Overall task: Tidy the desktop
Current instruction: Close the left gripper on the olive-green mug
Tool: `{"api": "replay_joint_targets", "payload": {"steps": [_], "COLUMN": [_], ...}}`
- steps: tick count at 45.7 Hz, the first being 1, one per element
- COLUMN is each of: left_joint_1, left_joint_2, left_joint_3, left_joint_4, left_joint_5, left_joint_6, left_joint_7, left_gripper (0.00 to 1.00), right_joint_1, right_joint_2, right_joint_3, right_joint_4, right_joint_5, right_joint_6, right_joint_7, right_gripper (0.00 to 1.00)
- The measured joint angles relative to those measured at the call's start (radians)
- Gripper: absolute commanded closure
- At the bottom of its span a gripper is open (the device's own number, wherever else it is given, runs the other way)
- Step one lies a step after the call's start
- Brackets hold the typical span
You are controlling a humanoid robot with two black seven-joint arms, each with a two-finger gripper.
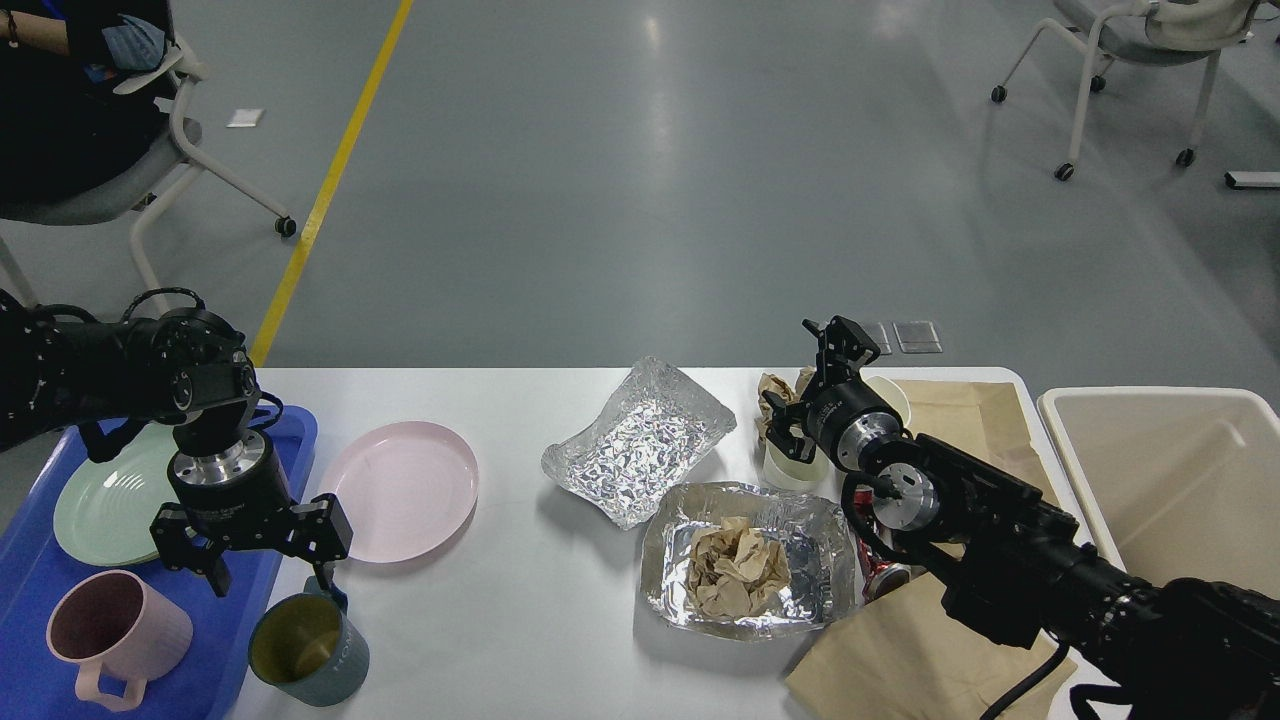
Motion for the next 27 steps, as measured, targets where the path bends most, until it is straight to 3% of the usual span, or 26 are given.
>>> {"api": "replay_joint_targets", "payload": {"steps": [12,27], "left_joint_1": [-0.040,0.011], "left_joint_2": [0.027,0.034], "left_joint_3": [0.027,0.039], "left_joint_4": [-0.126,-0.040], "left_joint_5": [0.016,0.068], "left_joint_6": [0.000,0.000], "left_joint_7": [0.004,0.005], "left_gripper": [0.04,0.04], "right_joint_1": [0.000,0.000], "right_joint_2": [0.000,0.000], "right_joint_3": [0.000,0.000], "right_joint_4": [0.000,0.000], "right_joint_5": [0.000,0.000], "right_joint_6": [0.000,0.000], "right_joint_7": [0.000,0.000], "right_gripper": [0.00,0.00]}}
